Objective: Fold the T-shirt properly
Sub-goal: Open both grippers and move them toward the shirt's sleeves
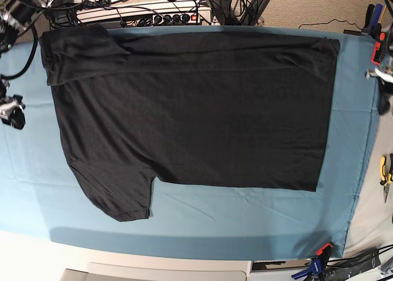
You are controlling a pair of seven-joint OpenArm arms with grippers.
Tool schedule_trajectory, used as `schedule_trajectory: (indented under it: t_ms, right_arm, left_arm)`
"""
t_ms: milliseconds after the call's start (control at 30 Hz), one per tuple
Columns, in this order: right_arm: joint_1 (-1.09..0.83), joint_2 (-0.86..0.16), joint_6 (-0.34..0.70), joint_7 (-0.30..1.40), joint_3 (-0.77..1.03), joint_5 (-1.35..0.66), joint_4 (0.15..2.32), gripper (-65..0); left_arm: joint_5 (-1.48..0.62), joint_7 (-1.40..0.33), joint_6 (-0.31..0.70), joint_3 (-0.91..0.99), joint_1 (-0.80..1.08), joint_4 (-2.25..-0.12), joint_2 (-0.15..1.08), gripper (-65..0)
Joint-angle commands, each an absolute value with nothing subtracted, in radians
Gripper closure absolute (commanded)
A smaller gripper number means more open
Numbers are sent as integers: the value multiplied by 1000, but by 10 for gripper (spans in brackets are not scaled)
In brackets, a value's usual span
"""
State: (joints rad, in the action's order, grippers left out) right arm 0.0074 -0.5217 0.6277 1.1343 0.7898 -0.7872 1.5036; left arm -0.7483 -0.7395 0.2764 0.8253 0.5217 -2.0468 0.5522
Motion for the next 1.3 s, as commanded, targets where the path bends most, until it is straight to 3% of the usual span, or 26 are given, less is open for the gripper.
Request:
schedule_trajectory:
  t_ms: [0, 133, 433, 867, 1100, 1267]
  right_arm:
    - [42, -558, 631, 1092, 764, -790, 1518, -249]
    - [134, -562, 624, 1056, 607, -676, 1518, -249]
    - [276, -514, 473, 970, 357, -311, 1514, -249]
    - [464, -389, 468, 935, 357, -378, 1095, -249]
    - [505, -354, 478, 933, 356, -377, 1082, -249]
    - [519, -343, 478, 922, 354, -374, 1082, -249]
  left_arm:
    - [-748, -704, 277, 815, 507, -2056, 588, -249]
    - [-696, -676, 265, 709, 437, -2014, 632, -249]
    - [-628, -665, 244, 511, 124, -1742, 635, -249]
    - [-781, -746, 295, 252, -511, -1041, 602, -247]
    - [-861, -786, 368, 239, -801, -531, 519, -243]
    - [-803, -758, 368, 239, -870, -378, 484, -227]
